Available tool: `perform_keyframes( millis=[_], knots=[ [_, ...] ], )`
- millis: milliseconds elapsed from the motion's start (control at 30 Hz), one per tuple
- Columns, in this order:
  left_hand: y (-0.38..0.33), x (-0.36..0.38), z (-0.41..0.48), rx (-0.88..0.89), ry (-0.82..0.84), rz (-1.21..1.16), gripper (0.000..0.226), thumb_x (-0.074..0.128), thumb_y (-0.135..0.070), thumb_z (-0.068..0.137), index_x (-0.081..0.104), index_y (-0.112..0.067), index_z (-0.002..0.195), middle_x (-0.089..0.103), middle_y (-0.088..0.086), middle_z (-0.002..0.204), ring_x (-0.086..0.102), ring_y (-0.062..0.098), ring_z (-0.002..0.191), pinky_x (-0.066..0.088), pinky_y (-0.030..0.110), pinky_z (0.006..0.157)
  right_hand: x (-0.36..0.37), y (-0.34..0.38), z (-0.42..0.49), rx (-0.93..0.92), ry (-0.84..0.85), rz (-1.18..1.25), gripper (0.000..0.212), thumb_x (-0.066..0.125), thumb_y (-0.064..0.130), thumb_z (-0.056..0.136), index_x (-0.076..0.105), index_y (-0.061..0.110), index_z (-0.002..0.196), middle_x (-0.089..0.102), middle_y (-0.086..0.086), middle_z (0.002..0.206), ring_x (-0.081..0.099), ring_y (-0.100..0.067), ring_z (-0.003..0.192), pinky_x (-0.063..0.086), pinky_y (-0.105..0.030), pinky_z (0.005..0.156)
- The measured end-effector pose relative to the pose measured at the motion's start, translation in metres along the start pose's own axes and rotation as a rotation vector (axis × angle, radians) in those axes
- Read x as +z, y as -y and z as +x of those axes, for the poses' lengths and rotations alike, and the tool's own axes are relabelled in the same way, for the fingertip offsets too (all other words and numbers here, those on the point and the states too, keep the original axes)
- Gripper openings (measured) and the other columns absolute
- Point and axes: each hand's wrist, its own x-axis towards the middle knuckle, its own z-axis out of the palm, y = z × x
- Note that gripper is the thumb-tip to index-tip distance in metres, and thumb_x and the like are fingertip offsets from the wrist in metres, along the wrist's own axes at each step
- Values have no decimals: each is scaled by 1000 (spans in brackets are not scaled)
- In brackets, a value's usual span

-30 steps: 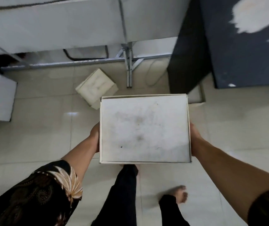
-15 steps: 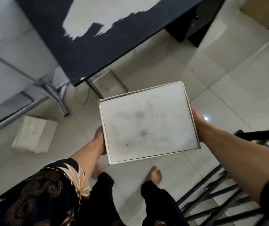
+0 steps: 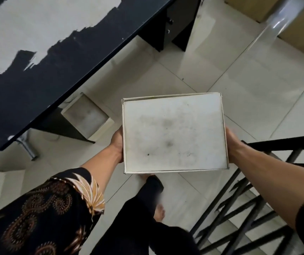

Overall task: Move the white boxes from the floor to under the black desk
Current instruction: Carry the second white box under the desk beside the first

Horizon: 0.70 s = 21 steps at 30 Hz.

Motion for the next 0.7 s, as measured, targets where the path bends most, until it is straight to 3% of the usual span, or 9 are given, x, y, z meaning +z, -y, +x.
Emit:
perform_keyframes(
  millis=[133, 400, 533, 600, 700],
  knots=[
    [-13, 10, 55, 18, 121, -14, 45, 49, -47, 92, 76, -17, 73, 72, 5, 71, 67, 25, 58, 57, 31, 58, -10, 11, 57, 37, 7, -21, 45, 57, 55, 90, 69, 14, 106, 70, -13, 101, 68, -33, 85, 58, -44, 76],
    [-9, -28, 209, 20, -31, -3, 50, 51, -56, 90, 74, -21, 62, 71, 2, 65, 66, 24, 53, 57, 32, 57, -22, -2, 219, 73, 5, -156, 37, 64, 54, 84, 79, 21, 78, 76, -8, 81, 73, -27, 67, 59, -39, 59],
    [6, -51, 292, 20, -63, -9, 54, 49, -51, 91, 72, -21, 53, 69, 2, 59, 65, 22, 46, 56, 30, 51, -31, -22, 308, 95, -81, -168, 31, 70, 42, 85, 77, 15, 71, 75, -9, 74, 72, -28, 61, 58, -38, 54],
    [12, -57, 328, 43, -33, -34, 53, 48, -55, 91, 72, -21, 57, 69, 1, 62, 65, 23, 49, 57, 31, 54, -38, -31, 349, 103, -134, -193, 22, 70, 30, 86, 75, 11, 77, 75, -10, 74, 71, -29, 61, 58, -38, 57],
    [21, -60, 381, 102, 13, -90, 61, 43, -71, 89, 77, -21, 78, 75, 5, 79, 71, 26, 65, 57, 36, 65, -48, -40, 408, 86, -205, -218, 15, 67, 19, 88, 72, 6, 88, 75, -12, 75, 71, -29, 61, 59, -39, 60]
  ],
)
